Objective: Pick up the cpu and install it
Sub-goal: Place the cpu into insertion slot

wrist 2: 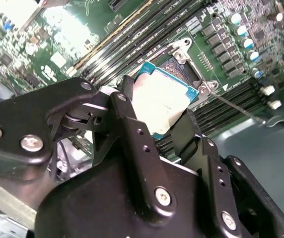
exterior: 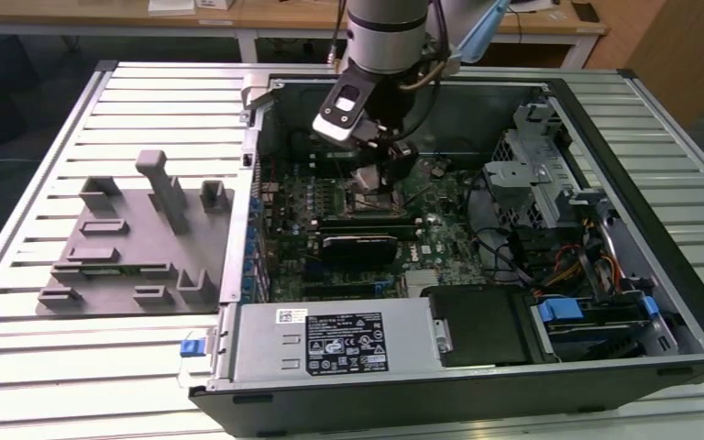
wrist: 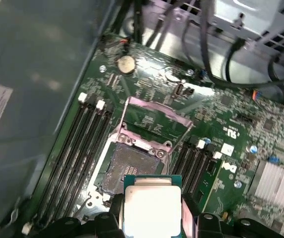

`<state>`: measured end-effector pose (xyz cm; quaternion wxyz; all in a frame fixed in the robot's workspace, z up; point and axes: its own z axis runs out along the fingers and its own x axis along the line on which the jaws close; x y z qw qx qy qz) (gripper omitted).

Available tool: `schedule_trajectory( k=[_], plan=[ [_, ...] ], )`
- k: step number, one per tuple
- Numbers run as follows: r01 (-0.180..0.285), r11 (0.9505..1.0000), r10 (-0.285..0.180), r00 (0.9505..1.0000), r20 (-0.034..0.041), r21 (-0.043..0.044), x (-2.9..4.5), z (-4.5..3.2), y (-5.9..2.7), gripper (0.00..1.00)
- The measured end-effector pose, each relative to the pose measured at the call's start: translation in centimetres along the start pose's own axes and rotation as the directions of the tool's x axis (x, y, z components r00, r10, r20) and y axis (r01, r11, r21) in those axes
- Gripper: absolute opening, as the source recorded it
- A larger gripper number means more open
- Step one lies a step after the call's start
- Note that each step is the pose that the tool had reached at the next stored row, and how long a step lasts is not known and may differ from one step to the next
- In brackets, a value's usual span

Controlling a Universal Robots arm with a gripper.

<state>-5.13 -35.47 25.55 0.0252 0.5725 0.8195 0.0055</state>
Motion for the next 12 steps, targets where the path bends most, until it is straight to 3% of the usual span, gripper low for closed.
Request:
schedule_trajectory(
  k=[3, 6, 9, 12],
  plan=[
    [-0.054, 0.9985, 0.054, 0.9985, 0.0021, 0.0018, 0.0, 0.07, 0.0, 0.55],
    [-0.109, 0.9941, 0.109, 0.9941, 0.0044, 0.0036, 0.0, 0.13, -0.01, 0.55],
    [-0.162, 0.9868, 0.162, 0.9868, 0.0067, 0.0053, 0.01, 0.2, -0.01, 0.55],
    [-0.217, 0.9762, 0.217, 0.9762, 0.0091, 0.0067, 0.01, 0.27, -0.01, 0.55]
  ],
)
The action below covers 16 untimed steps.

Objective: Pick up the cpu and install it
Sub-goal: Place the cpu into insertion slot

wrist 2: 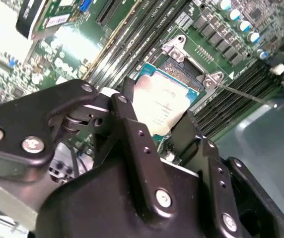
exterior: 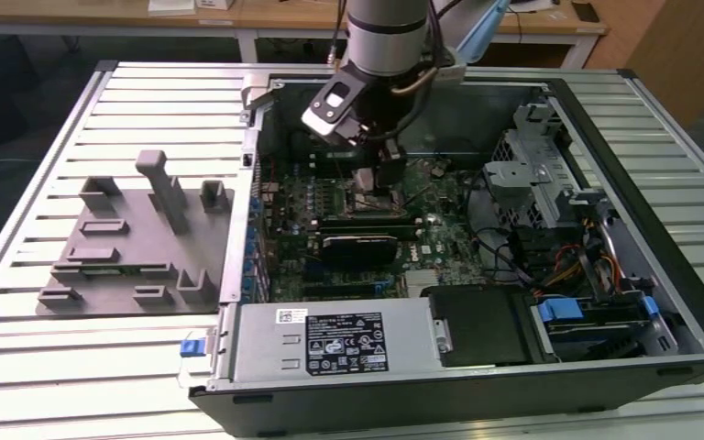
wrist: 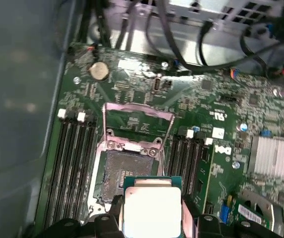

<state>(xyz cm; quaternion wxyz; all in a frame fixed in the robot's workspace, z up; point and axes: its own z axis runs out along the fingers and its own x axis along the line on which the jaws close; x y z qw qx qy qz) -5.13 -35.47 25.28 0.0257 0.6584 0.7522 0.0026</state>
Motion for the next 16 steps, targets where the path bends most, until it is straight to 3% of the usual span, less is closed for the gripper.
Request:
schedule_trajectory(
  k=[5, 10, 12, 16],
  plan=[
    [-0.09, 0.996, 0.09, 0.996, 0.0035, 0.003, 0.0, 0.11, -0.01, 0.55],
    [-0.18, 0.9836, 0.18, 0.9836, 0.0074, 0.0057, 0.01, 0.29, -0.01, 0.55],
    [-0.193, 0.9812, 0.193, 0.9812, 0.0077, 0.0062, 0.04, 0.36, 0.0, 0.55],
    [-0.191, 0.9816, 0.191, 0.9816, 0.0017, 0.0064, 0.2, 0.52, 0.0, 0.55]
  ],
)
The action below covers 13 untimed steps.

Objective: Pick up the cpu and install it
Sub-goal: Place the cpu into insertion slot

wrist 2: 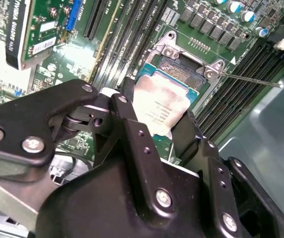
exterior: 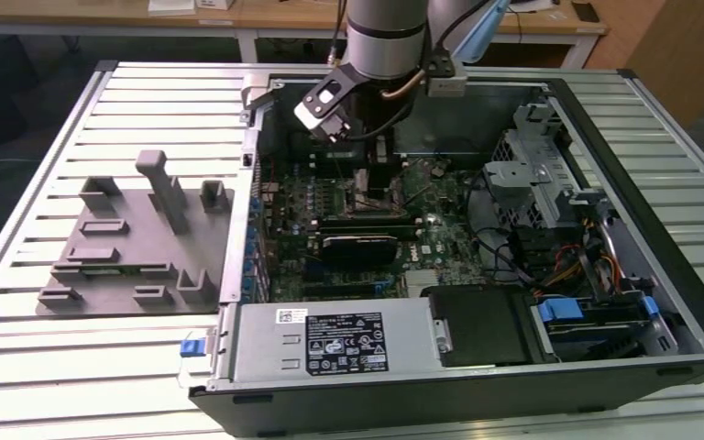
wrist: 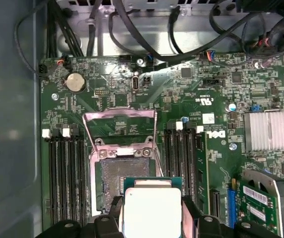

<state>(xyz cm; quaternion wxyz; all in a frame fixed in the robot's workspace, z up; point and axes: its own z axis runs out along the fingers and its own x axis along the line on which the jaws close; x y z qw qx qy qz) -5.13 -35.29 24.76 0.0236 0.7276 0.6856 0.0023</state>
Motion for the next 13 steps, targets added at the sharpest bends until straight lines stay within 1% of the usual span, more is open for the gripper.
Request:
schedule_trajectory(
  k=[4, 7, 9, 13],
  plan=[
    [0.033, 0.9995, -0.033, 0.9994, -0.0028, -0.0009, 0.1, 0.25, -0.01, 0.55],
    [0.064, 0.9979, -0.064, 0.9979, -0.0039, -0.0019, 0.15, 0.67, -0.02, 0.55],
    [0.074, 0.9973, -0.074, 0.9973, -0.0042, -0.0021, 0.23, 0.82, 0.06, 0.55],
    [0.076, 0.9971, -0.076, 0.9971, -0.0043, -0.0022, 0.44, 1.02, 0.35, 0.55]
  ],
)
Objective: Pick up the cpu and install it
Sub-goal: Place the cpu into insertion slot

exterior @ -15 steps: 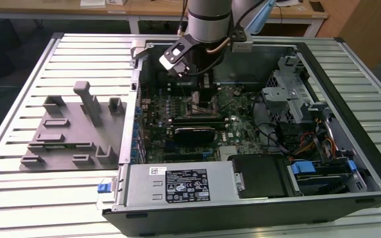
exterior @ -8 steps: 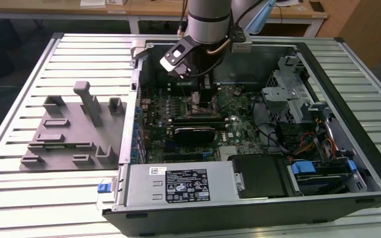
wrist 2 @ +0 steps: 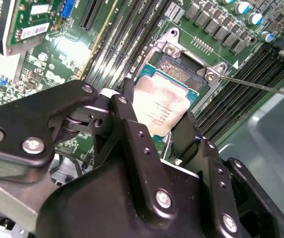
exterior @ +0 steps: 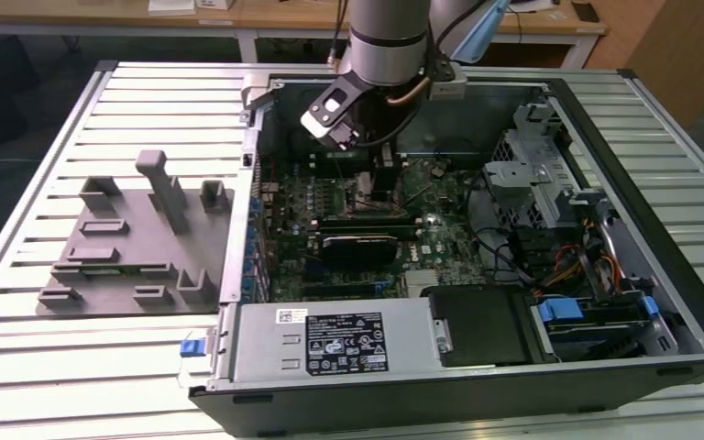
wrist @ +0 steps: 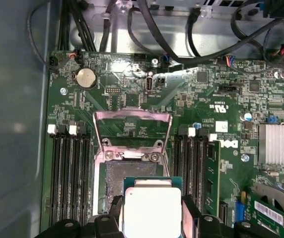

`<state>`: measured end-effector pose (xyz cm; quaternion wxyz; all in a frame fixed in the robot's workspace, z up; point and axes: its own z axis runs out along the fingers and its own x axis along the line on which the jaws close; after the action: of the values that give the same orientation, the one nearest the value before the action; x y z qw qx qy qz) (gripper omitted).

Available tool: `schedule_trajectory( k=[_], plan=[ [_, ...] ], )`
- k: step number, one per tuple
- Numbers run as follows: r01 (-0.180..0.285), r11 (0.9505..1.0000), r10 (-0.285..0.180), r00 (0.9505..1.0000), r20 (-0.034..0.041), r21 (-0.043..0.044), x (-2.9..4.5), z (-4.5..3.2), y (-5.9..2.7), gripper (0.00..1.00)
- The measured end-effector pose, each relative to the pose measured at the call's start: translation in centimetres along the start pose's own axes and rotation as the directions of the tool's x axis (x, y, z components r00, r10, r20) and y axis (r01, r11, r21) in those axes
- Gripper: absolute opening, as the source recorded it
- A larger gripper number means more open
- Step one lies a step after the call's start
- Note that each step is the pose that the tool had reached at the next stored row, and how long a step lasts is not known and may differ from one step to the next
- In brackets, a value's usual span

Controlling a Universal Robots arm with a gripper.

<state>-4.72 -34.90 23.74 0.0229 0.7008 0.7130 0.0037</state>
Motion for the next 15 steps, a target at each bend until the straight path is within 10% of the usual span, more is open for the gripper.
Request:
schedule_trajectory(
  k=[15],
  plan=[
    [0.0, 1.0, 0.0, 1.0, -0.0001, 0.0012, 1.21, 2.16, 0.1, 0.55]
  ],
)
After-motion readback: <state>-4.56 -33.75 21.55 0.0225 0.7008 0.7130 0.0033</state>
